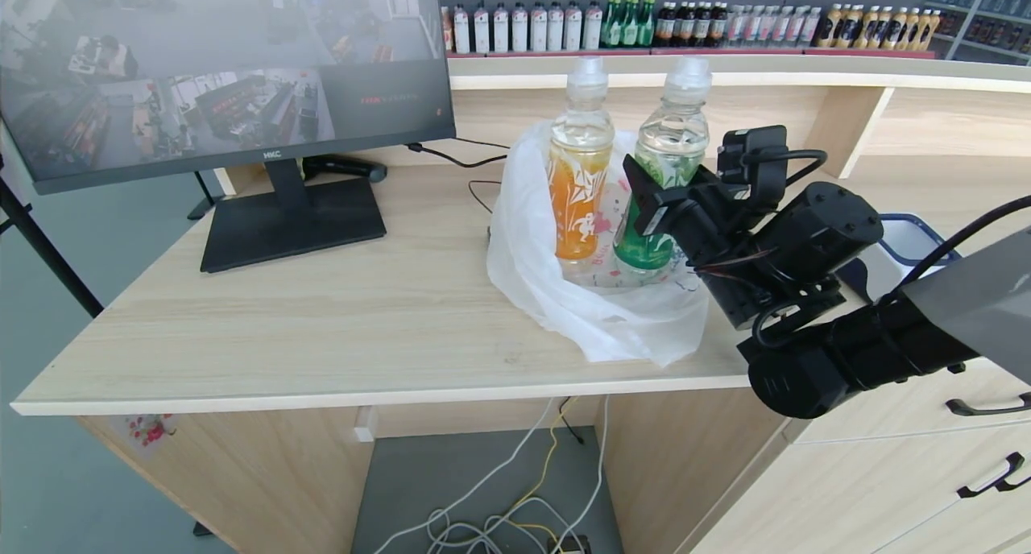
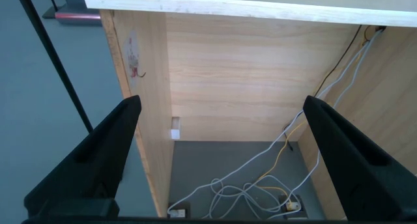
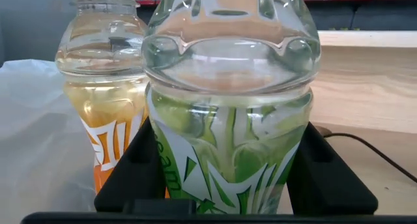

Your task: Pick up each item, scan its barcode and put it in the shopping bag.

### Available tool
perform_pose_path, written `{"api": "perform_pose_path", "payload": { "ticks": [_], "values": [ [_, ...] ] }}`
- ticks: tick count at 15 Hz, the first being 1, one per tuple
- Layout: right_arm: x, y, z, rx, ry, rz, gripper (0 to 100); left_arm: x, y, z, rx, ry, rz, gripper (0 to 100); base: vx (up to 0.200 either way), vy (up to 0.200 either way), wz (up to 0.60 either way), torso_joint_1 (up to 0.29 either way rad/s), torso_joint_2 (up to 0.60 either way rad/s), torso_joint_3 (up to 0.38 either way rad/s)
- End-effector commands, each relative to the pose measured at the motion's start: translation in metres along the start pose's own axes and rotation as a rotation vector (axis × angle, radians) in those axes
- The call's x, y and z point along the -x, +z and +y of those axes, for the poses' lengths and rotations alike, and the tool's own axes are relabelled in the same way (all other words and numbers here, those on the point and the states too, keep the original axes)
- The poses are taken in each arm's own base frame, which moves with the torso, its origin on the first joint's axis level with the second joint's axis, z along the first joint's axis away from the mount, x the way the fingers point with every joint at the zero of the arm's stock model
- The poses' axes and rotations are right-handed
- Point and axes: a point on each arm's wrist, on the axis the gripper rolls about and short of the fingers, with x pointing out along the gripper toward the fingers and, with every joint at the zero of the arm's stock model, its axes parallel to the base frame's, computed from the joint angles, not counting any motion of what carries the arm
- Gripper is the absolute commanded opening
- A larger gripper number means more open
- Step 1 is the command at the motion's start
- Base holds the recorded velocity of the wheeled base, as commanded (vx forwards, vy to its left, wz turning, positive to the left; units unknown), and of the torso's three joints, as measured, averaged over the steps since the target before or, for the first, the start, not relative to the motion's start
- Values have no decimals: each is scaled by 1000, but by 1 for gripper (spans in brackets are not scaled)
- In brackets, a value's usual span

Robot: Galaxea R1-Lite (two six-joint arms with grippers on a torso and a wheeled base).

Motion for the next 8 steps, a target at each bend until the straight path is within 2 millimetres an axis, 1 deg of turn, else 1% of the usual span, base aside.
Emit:
{"api": "perform_pose_path", "payload": {
  "ticks": [1,3,8],
  "values": [
    [1,-8,1,2,1,18,0,0,0,0,0,0,0,100,0,0,0,0,0,0],
    [4,-15,2,3,4,41,0,0,0,0,0,0,0,100,0,0,0,0,0,0],
    [12,-22,2,4,10,77,0,0,0,0,-1,0,0,100,0,0,0,0,0,0]
  ]
}}
